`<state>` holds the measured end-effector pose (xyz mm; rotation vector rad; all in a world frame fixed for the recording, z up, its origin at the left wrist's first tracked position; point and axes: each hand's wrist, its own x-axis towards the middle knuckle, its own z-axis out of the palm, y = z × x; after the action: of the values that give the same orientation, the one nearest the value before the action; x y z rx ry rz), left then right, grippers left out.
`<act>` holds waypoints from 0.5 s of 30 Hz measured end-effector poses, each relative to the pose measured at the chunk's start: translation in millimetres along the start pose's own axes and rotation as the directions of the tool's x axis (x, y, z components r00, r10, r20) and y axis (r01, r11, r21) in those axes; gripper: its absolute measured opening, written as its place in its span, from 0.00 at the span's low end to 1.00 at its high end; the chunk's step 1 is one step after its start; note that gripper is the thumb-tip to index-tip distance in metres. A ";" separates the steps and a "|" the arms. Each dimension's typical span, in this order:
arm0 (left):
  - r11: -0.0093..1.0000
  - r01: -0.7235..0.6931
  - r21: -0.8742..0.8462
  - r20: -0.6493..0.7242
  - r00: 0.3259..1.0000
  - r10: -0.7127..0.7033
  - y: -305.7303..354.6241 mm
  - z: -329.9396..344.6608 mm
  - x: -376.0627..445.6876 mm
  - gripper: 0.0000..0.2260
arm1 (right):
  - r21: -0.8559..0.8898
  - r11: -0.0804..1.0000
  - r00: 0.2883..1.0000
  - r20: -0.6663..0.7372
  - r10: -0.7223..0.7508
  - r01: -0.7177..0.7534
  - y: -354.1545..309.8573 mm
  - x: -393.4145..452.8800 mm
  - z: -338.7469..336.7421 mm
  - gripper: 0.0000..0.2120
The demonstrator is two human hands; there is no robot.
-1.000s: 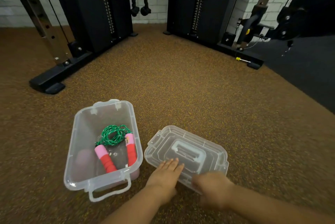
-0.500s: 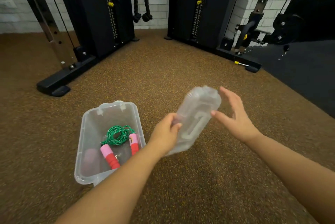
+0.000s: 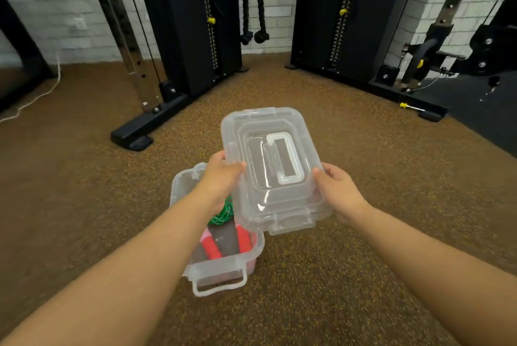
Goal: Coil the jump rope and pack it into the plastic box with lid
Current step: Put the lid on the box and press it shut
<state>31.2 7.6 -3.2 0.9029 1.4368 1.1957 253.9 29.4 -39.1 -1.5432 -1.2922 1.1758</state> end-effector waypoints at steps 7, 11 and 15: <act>0.977 0.051 0.206 -0.042 0.998 -0.043 -19.7 -52.4 -4.2 0.13 | -0.002 0.982 0.978 0.086 0.190 -0.191 -1.3 -5.2 64.5 0.13; 0.931 0.079 0.356 -0.037 0.997 -0.071 -30.5 -77.8 -6.2 0.18 | -0.023 0.973 0.966 0.114 0.231 -0.230 8.0 -11.0 89.3 0.14; 0.910 0.145 0.389 -0.045 0.989 -0.139 -38.3 -98.4 -6.6 0.20 | -0.037 0.971 0.962 0.133 0.238 -0.235 11.7 -17.2 105.3 0.15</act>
<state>-61.4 -28.2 -39.8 1.0374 1.7603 0.8194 154.2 11.3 -74.7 -1.6925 -1.2343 1.4443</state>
